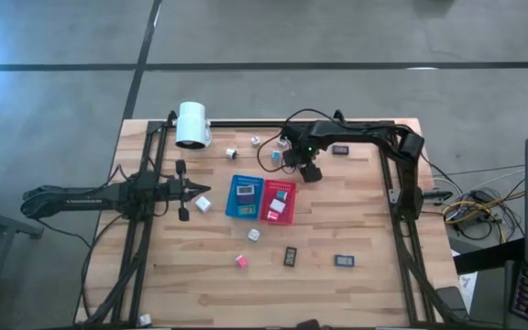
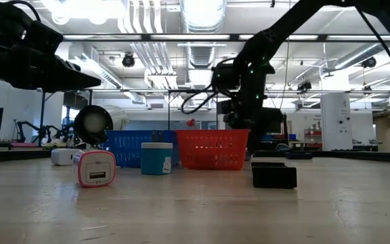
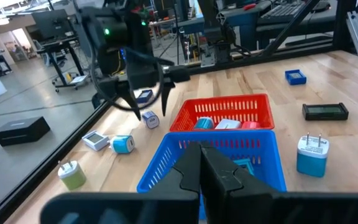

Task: Pick & Place Office items
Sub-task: Put the violet charger adapter into the red bin

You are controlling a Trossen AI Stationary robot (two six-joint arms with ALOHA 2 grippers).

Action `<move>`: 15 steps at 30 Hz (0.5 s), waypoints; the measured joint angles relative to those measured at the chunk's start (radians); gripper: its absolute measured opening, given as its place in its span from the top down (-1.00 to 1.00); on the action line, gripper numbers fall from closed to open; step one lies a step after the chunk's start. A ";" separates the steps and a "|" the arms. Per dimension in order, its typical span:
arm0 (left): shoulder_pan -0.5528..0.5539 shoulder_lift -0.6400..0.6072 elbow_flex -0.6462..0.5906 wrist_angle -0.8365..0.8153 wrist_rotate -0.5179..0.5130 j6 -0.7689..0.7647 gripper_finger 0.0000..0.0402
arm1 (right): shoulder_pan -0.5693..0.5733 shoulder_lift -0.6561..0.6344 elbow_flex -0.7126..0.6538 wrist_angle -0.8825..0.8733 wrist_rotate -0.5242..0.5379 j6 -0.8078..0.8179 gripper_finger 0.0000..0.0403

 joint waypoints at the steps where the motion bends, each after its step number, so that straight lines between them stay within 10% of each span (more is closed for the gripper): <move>1: 0.000 0.000 0.000 0.000 0.000 0.000 0.99 | 0.000 0.011 0.000 0.002 0.000 -0.002 -0.23; 15: 0.000 0.000 0.000 -0.004 0.002 0.000 0.99 | 0.001 0.040 -0.002 -0.010 -0.015 0.007 0.26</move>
